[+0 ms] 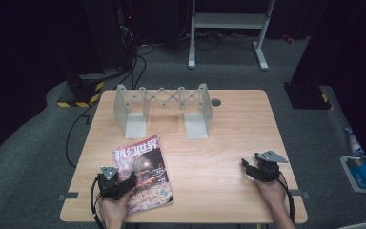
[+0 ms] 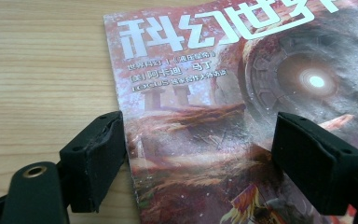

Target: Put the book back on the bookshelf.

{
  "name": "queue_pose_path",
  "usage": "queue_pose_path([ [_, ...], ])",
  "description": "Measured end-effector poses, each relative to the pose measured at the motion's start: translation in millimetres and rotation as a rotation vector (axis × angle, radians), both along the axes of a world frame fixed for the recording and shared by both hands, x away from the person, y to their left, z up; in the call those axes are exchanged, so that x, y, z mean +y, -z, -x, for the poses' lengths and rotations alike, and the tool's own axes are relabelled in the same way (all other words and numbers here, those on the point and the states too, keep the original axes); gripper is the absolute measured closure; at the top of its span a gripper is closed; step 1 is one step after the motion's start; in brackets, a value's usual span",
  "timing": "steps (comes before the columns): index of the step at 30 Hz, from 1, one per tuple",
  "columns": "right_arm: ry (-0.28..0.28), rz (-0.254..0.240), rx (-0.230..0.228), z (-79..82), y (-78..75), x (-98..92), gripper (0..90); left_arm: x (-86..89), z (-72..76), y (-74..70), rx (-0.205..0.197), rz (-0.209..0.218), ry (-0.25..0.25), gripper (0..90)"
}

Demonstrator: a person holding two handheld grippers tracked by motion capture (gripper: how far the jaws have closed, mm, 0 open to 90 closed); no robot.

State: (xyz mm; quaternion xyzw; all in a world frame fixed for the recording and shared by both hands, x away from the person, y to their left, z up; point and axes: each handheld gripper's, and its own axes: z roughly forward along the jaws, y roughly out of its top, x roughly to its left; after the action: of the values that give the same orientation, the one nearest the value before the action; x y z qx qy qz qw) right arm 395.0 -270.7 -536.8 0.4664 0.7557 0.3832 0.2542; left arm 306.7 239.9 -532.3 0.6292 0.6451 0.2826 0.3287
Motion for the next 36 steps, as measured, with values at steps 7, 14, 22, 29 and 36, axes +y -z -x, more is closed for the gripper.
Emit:
queue_pose_path([
  [7, -0.001, 0.000, 0.000, 0.0, 0.0, 0.0, 34.6, -16.7, -6.9, 0.0, -0.002, -0.004, 0.039, 17.8],
  [14, -0.001, -0.001, 0.001, 0.1, 0.0, 0.0, 34.6, -31.4, -13.7, -0.3, 0.000, -0.001, 0.080, 17.8],
  [22, -0.002, -0.001, 0.001, -0.1, 0.0, 0.0, 34.6, -44.6, -19.3, -0.4, -0.001, -0.002, 0.120, 17.9],
  [29, -0.002, -0.001, 0.001, -0.1, -0.1, 0.0, 34.6, -61.7, -26.3, -0.4, -0.001, 0.000, 0.159, 17.8],
  [36, -0.002, -0.001, 0.003, -0.2, -0.2, 0.1, 34.6, -78.3, -33.5, -1.0, 0.003, -0.001, 0.202, 17.8],
])
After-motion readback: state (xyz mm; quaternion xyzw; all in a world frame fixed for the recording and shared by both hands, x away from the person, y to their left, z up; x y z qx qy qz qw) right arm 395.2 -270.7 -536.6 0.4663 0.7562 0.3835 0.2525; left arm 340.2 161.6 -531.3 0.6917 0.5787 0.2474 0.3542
